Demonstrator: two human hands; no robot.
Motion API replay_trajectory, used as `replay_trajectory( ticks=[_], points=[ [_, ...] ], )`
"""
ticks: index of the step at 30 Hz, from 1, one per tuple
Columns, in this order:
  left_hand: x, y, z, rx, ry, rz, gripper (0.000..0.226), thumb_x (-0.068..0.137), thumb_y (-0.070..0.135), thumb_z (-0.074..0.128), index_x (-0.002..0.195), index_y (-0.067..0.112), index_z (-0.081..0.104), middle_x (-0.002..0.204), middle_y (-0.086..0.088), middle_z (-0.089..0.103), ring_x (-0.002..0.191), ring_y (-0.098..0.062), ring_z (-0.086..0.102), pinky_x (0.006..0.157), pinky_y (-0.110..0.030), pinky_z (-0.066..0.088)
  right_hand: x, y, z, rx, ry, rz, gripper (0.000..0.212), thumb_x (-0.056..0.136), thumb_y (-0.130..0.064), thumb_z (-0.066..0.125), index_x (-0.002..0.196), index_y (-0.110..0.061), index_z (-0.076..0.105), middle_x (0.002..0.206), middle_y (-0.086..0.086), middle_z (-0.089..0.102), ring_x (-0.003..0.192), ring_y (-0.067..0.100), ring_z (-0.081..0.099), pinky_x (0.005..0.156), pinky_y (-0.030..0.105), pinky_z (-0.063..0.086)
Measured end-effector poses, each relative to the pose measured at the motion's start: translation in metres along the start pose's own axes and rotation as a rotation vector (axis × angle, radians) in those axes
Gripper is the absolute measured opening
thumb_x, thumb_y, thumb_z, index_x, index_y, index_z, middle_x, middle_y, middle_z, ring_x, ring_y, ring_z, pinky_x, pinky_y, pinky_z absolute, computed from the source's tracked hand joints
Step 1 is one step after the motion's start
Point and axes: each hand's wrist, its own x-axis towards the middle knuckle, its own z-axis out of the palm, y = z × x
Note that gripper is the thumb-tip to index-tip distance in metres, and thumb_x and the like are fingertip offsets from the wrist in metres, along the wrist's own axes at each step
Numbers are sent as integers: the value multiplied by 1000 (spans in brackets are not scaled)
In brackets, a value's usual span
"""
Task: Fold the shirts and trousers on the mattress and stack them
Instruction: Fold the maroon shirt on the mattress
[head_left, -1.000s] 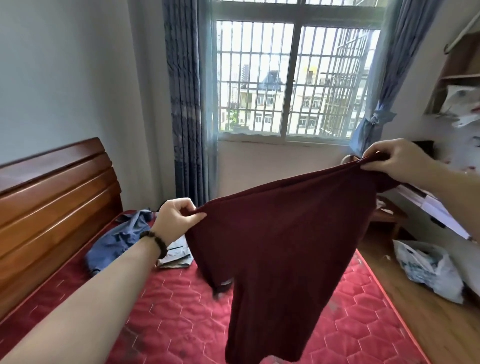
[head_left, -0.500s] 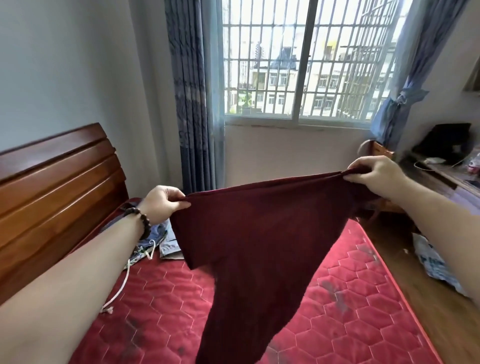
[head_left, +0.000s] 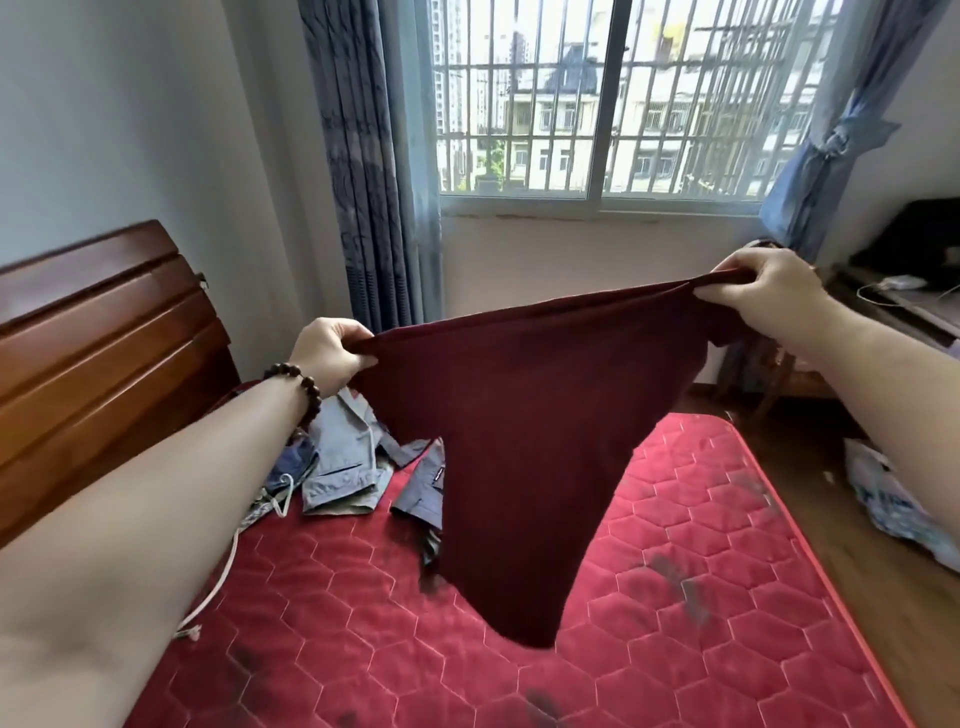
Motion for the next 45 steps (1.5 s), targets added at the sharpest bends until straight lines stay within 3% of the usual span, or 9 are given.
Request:
replay_trajectory(
  ticks=[5,8,11,15,20,25,30,36,45],
  points=[
    [-18,4,8,-72,1,17,18,68,5,83,72,9,66,65,-1,64,50,-6,54,45,-9,42,-36,10,-23,23,2,-69,15,79,-3,75,89,-12,70,74,5,65,50,-1,60,42,15,48],
    [-49,-6,23,-60,-8,32,22,66,9,85,68,14,64,62,3,62,52,-5,53,47,-8,40,-75,28,-27,-9,-45,-59,22,77,-2,75,96,-12,74,86,6,70,69,6,63,68,19,56],
    [-91,-30,47,-83,-68,16,27,66,6,85,65,19,61,61,4,62,49,0,53,50,-7,41,-132,58,-20,-24,-87,34,19,76,1,75,85,-15,73,78,9,68,58,0,58,59,10,49],
    [-159,-73,86,-66,-198,-52,18,68,0,81,70,12,68,70,-9,69,61,-15,57,65,-28,48,-222,111,8,-173,-95,235,20,74,0,76,77,-20,70,69,6,68,51,8,60,57,26,53],
    [-257,-147,149,54,-362,-86,15,69,-5,75,74,10,74,71,-5,70,70,-21,64,64,-21,39,-346,180,65,-393,-149,384,21,71,2,69,75,-19,70,68,0,67,62,17,60,58,27,42],
    [-370,-229,198,136,-515,-97,21,74,-7,64,87,5,74,90,-11,71,89,-25,63,84,-27,44,-487,250,118,-521,-337,527,27,77,3,64,77,-24,64,62,-8,61,62,14,58,57,23,37],
    [-461,-282,212,175,-624,-115,19,70,-10,62,78,7,69,82,-7,66,82,-25,60,75,-27,43,-605,293,142,-592,-522,570,20,83,-8,68,94,-23,75,90,6,74,87,29,66,73,38,50],
    [-539,-309,214,239,-727,-65,20,65,-14,60,72,5,61,75,-9,58,75,-28,55,71,-34,42,-709,316,155,-678,-645,624,24,92,-21,61,110,-31,72,107,1,73,99,25,65,80,35,50],
    [-632,-332,214,300,-807,67,23,61,-18,61,69,4,63,76,-11,60,77,-31,57,67,-35,44,-802,328,162,-784,-744,517,40,92,-4,50,123,-23,66,133,-1,60,133,31,45,105,31,34]
  ],
)
